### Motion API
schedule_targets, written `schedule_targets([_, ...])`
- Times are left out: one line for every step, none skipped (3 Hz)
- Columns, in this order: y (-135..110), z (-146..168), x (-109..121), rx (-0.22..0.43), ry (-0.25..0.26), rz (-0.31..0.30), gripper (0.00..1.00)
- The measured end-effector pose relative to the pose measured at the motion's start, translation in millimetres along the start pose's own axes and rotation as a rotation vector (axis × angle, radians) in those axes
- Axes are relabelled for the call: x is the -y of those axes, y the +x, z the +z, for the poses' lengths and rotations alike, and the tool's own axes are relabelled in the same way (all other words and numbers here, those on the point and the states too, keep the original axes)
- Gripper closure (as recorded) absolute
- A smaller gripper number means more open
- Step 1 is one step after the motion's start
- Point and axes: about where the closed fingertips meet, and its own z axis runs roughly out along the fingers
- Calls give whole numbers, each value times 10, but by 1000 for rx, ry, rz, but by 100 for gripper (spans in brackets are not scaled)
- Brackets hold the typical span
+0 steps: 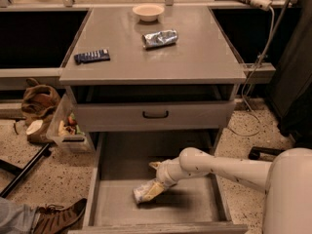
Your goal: Pick blue plastic bottle from middle drawer and place on counter
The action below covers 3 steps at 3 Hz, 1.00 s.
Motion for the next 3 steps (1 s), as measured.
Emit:
schedule_targets([0,0,0,0,0,0,42])
schedule_targets([-1,3,-4,1,0,1,65])
schedule_targets([-154,-292,27,37,51,38,88])
